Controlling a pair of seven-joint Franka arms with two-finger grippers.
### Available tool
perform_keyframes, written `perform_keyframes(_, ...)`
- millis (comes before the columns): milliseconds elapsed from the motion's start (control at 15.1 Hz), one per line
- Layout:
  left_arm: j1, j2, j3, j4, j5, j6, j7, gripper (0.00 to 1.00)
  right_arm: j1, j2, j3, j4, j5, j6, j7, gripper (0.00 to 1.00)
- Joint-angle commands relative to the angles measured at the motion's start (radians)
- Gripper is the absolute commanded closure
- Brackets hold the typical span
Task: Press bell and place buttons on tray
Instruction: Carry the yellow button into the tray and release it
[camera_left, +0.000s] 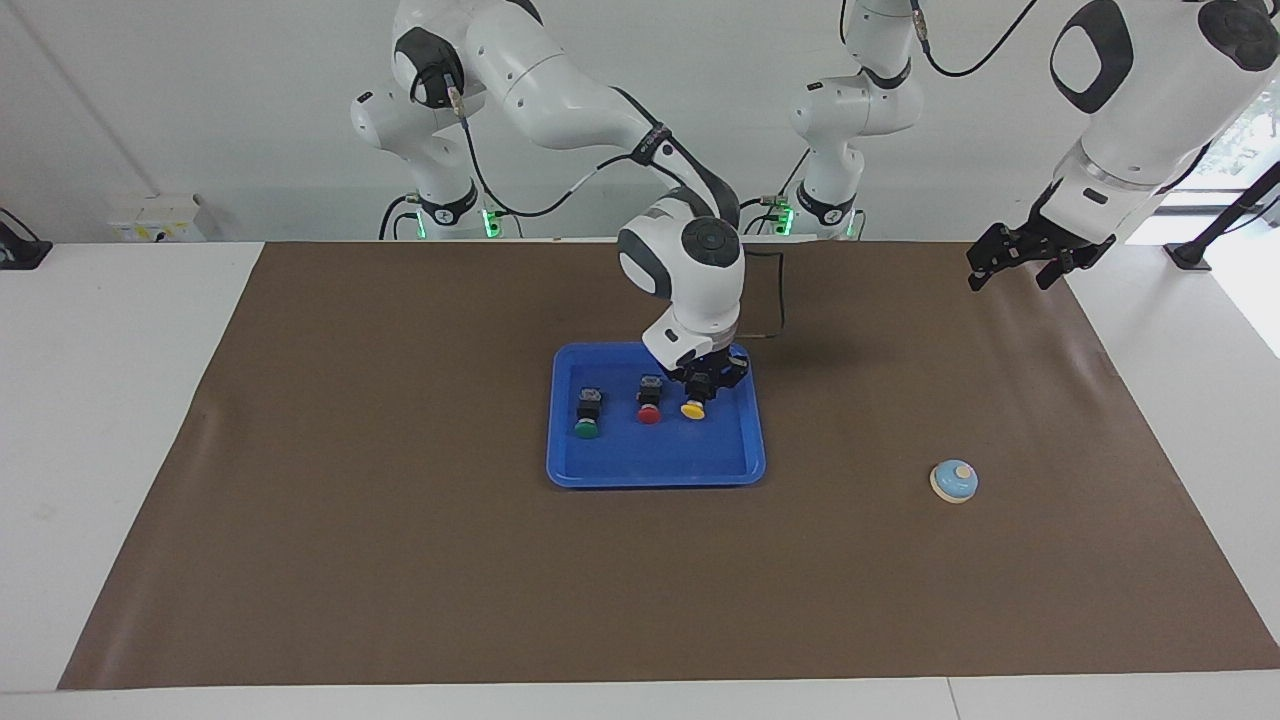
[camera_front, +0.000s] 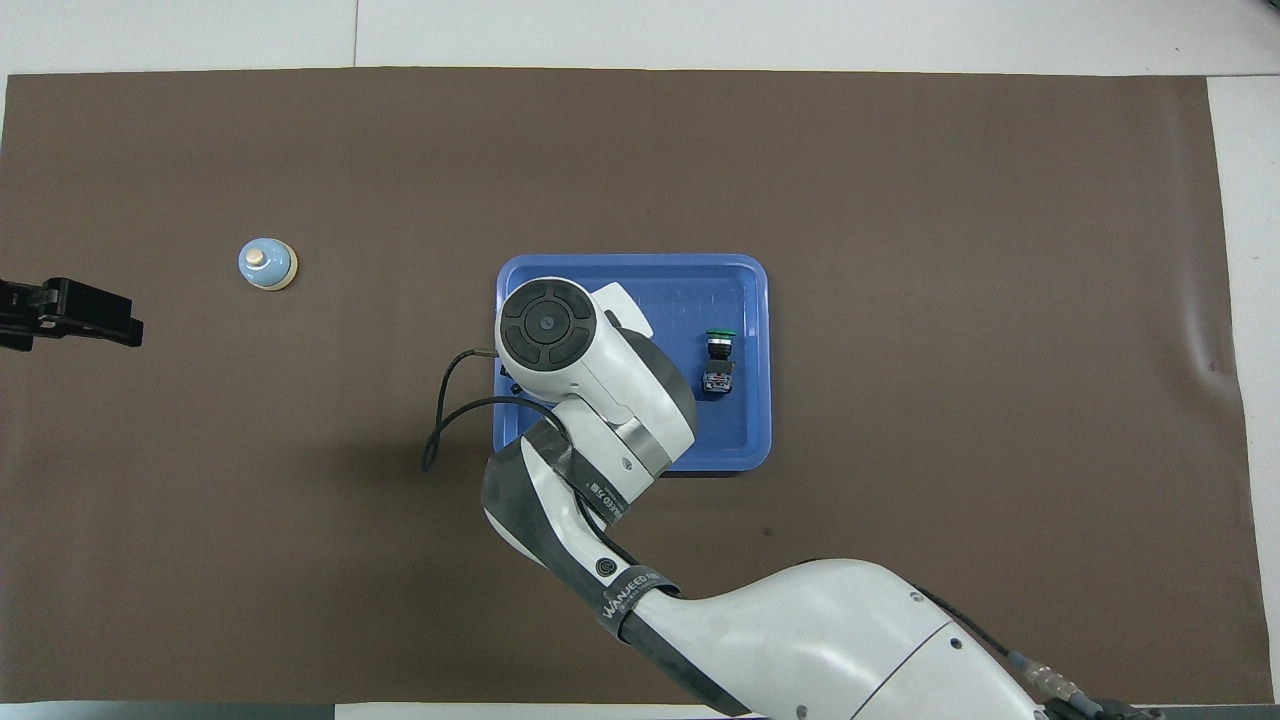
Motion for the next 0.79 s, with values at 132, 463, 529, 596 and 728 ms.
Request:
perform_keyframes(132,0.003,-0.02,0.002,-0.019,-0.011,0.0,0.007,0.0,0.013,-0.021,-0.003,-0.092,-0.013,0.117,-0.04,1.0)
perform_keyframes(463,0.003,-0.02,0.002,-0.019,-0.009,0.0,0.007,0.0,0.032,-0.028,-0.005,-0.099,-0.011,0.101,-0.031,0.01)
perform_keyframes(529,0.003,-0.02,0.002,-0.019,-0.009,0.0,0.007,0.0,0.032,-0.03,-0.005,-0.089,-0.004,0.086,-0.021,0.0)
perform_keyframes(596,0.003,-0.02,0.002,-0.019,-0.009,0.0,0.007,0.0,0.025,-0.033,-0.008,-0.075,-0.004,0.068,0.012,0.0)
perform_keyframes(728,0.003,-0.02,0.002,-0.019,-0.009,0.0,0.007,0.0,0.006,-0.07,-0.015,-0.064,-0.005,0.028,0.04,0.0)
